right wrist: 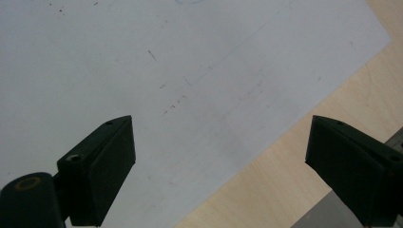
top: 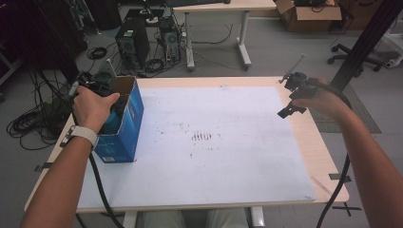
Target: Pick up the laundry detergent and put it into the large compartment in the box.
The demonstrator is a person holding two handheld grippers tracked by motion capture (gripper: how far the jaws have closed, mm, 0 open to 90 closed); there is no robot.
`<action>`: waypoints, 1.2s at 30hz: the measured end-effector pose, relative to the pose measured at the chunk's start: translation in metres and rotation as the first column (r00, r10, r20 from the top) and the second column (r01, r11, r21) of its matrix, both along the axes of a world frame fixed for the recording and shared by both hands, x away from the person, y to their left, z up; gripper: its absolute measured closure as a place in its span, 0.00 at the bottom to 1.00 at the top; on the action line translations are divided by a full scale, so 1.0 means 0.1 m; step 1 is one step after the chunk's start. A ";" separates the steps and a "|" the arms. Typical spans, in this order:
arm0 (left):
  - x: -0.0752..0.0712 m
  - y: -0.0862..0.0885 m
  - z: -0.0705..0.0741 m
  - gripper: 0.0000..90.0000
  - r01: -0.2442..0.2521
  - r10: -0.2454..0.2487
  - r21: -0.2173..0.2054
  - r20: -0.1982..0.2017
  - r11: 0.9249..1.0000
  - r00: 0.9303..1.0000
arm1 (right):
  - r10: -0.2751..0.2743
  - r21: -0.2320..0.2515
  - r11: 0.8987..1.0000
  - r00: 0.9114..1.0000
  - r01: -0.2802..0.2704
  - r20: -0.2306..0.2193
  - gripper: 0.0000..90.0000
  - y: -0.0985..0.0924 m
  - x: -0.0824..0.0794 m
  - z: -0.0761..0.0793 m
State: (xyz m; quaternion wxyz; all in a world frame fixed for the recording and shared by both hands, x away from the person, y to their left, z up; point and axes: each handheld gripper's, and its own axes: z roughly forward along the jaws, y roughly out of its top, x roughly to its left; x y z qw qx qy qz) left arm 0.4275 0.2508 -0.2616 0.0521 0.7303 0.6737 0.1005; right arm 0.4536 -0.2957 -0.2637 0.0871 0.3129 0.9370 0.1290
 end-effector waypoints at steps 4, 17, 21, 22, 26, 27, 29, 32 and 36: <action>0.00 0.01 -0.06 0.42 -0.003 0.003 0.002 -0.009 1.000 1.000 | -0.003 0.001 1.000 1.000 0.003 0.001 0.10 -0.01 0.00 0.01; 0.01 0.02 -0.15 0.41 0.004 -0.004 0.007 -0.017 1.000 1.000 | -0.005 0.005 1.000 1.000 0.005 -0.002 0.10 -0.03 0.00 -0.01; 0.01 0.02 -0.16 0.41 -0.001 0.001 0.006 -0.021 1.000 1.000 | -0.010 0.007 1.000 1.000 0.010 -0.006 0.10 -0.05 0.00 -0.03; 0.02 0.02 -0.16 0.41 -0.003 0.003 0.005 -0.020 1.000 1.000 | -0.010 0.007 1.000 1.000 0.010 -0.006 0.10 -0.05 0.00 -0.03; 0.02 0.03 -0.16 0.41 -0.006 0.006 0.005 -0.021 1.000 1.000 | -0.008 0.007 1.000 1.000 0.008 -0.007 0.10 -0.05 0.00 -0.04; 0.02 0.04 -0.16 0.41 -0.012 0.012 0.005 -0.020 1.000 1.000 | -0.009 0.007 1.000 1.000 0.009 -0.008 0.10 -0.05 0.00 -0.04; 0.02 0.04 -0.16 0.41 -0.012 0.012 0.005 -0.019 1.000 1.000 | -0.008 0.008 1.000 1.000 0.008 -0.008 0.10 -0.05 -0.01 -0.04; 0.02 0.05 -0.16 0.40 -0.013 0.014 0.010 -0.019 1.000 1.000 | -0.007 0.008 1.000 1.000 0.007 -0.006 0.10 -0.05 -0.01 -0.04; 0.01 0.06 -0.16 0.39 -0.009 0.009 0.008 -0.023 1.000 1.000 | -0.007 0.009 1.000 1.000 0.007 -0.007 0.10 -0.05 -0.01 -0.04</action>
